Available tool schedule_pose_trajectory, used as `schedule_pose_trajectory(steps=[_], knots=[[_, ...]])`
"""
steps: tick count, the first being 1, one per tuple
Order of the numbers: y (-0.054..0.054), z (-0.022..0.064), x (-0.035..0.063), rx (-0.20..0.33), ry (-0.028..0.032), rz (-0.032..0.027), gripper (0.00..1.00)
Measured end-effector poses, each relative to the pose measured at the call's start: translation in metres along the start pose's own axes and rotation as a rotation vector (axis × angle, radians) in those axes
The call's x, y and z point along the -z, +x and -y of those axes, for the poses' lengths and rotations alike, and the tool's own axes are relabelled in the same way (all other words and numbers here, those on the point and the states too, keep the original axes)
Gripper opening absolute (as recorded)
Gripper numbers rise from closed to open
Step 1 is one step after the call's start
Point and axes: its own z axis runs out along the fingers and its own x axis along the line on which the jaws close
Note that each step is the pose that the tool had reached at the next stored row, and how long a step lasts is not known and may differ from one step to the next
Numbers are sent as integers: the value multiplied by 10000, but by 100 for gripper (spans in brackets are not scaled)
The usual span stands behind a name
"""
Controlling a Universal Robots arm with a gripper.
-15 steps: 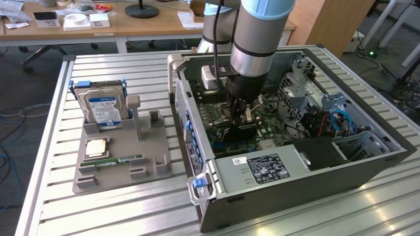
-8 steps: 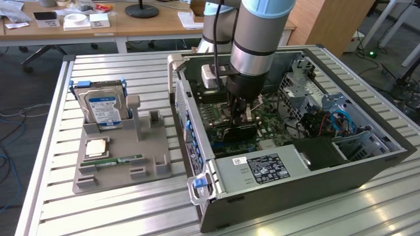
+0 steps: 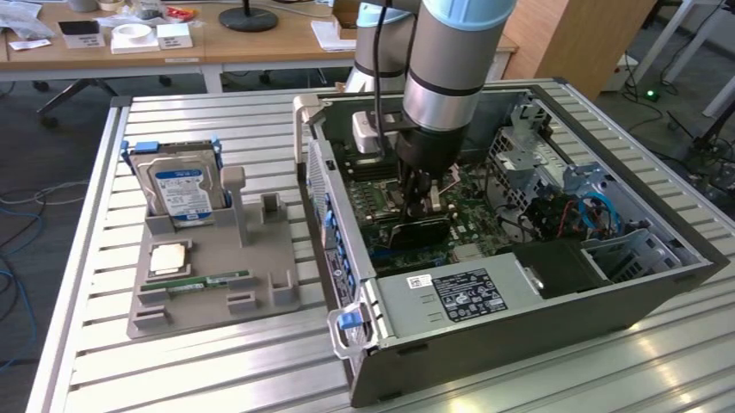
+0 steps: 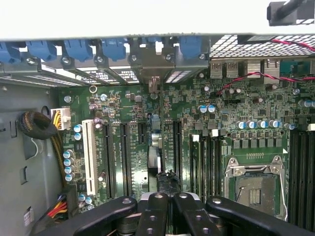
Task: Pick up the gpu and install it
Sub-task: 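Press down on the gpu until it lock into place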
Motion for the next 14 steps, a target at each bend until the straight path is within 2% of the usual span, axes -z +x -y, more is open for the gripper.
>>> schedule_pose_trajectory(steps=[14], knots=[[6, 0, -13, 0, 1, -4, 11]])
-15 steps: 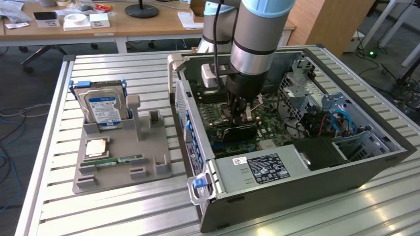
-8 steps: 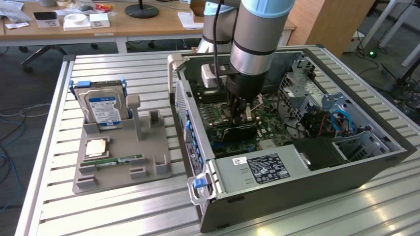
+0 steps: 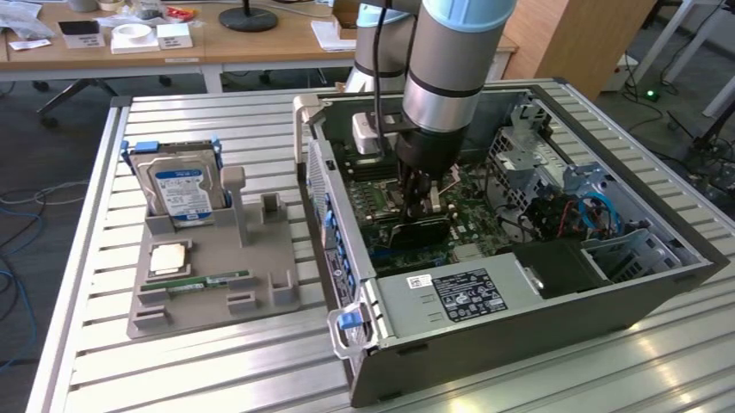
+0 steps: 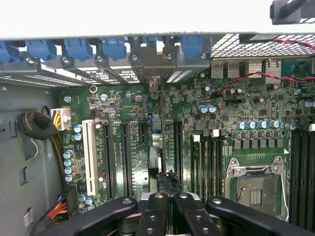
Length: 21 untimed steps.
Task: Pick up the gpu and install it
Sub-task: 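Press down on the gpu until it lock into place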
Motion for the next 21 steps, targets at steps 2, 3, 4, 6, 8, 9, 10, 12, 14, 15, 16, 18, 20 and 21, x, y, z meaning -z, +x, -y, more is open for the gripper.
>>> schedule_pose_trajectory(steps=[2, 3, 4, 6, 8, 9, 10, 12, 14, 15, 16, 18, 20, 21], knots=[[0, 0, -4, 1, 1, 2, 11], [0, 0, -5, 1, 1, 1, 11], [1, 0, -6, 2, 1, 0, 11], [1, -1, -6, 1, 0, 0, 11], [2, -2, -9, 1, 2, 2, 11], [4, -4, -12, 1, 3, 3, 11], [4, -6, -13, 0, 4, 2, 11], [5, -7, -13, 1, 3, 0, 11], [6, -10, -14, 0, 3, -1, 11], [7, -13, -16, -1, 4, -1, 11], [11, -15, -16, 2, 3, -1, 11], [14, -17, -17, 7, 4, 0, 11], [14, -18, -17, 7, 4, 1, 11], [14, -18, -18, 6, 5, 1, 11]])
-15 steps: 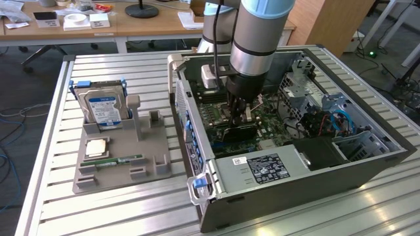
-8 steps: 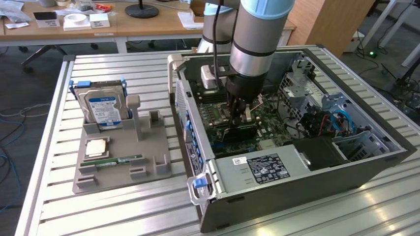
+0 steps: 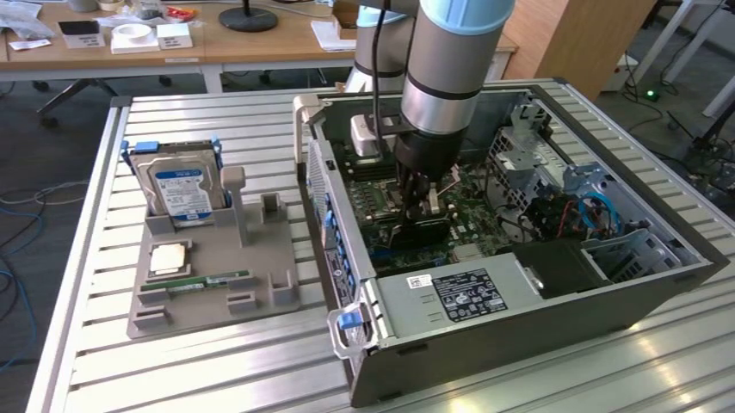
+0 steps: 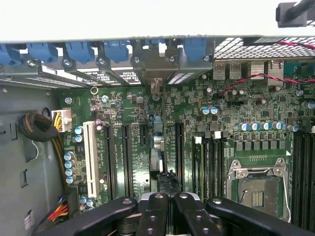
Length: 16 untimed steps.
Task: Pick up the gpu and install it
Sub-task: 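Press down on the gpu until it lock into place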
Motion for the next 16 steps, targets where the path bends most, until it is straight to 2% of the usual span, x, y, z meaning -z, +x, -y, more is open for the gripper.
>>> schedule_pose_trajectory(steps=[16], knots=[[4, -2, -15, 0, -1, 0, 11]])
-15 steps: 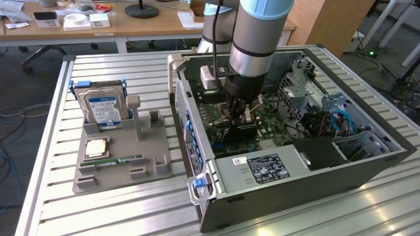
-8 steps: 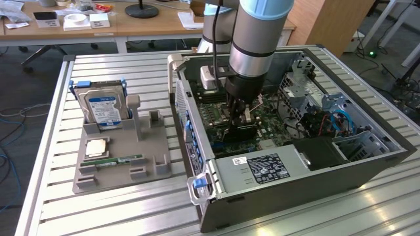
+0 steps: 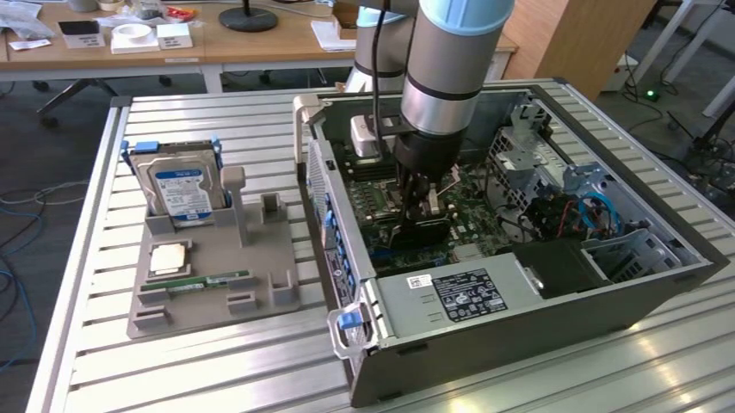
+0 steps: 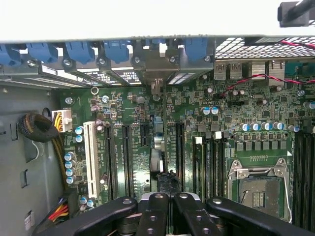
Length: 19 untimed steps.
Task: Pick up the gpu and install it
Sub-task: 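Press down on the gpu until it lock into place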
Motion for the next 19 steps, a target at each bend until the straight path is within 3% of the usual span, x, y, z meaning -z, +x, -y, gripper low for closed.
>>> schedule_pose_trajectory(steps=[19], knots=[[8, -3, -6, 0, 1, 0, 11]])
